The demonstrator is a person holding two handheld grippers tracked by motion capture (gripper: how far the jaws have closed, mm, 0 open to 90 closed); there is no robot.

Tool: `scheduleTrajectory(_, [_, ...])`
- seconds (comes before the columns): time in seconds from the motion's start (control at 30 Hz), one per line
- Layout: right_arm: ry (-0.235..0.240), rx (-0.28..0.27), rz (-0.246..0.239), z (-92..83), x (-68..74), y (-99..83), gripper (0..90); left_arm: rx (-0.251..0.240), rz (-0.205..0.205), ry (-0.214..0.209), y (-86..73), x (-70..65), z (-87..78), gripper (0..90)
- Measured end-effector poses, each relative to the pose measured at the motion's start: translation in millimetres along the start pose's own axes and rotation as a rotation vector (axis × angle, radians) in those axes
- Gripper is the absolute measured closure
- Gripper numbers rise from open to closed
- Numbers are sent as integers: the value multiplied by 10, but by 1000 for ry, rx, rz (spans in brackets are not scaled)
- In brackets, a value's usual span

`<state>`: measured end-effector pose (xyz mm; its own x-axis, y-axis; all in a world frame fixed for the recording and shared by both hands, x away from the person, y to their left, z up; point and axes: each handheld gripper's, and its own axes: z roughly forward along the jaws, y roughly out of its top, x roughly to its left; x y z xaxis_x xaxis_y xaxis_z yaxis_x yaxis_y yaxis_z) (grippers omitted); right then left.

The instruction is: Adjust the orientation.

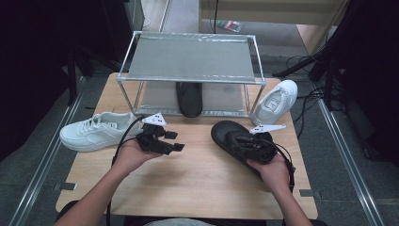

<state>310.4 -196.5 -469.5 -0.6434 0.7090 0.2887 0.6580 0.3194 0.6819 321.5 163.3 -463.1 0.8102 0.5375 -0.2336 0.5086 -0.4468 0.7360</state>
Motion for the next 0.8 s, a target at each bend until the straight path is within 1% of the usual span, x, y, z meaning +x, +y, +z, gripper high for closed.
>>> scheduleTrajectory(0.13, [39, 9, -9, 111, 96, 75, 819, -7, -5, 10, -36, -25, -42, 399])
scheduleTrajectory(0.3, [77, 23, -36, 262, 207, 165, 820, -8, -12, 22, -79, -48, -83, 398])
scheduleTrajectory(0.37, [89, 28, -39, 312, 243, 198, 819, -8, -17, 26, -97, -56, -97, 397])
scheduleTrajectory(0.5, [110, 45, -62, 450, 339, 267, 818, -8, -20, 38, -131, -75, -123, 397])
scheduleTrajectory(0.6, [146, 40, -87, 577, 434, 316, 815, -28, -19, 51, -150, -94, -153, 400])
scheduleTrajectory(0.63, [152, 35, -94, 611, 455, 325, 813, -45, -20, 51, -154, -105, -173, 401])
scheduleTrajectory(0.67, [158, 37, -106, 685, 496, 338, 812, -54, -19, 54, -157, -111, -180, 404])
scheduleTrajectory(0.73, [161, 49, -118, 781, 529, 346, 812, -58, -24, 48, -164, -118, -188, 404])
scheduleTrajectory(0.8, [155, 70, -128, 885, 558, 344, 813, -48, -20, 56, -178, -126, -182, 404])
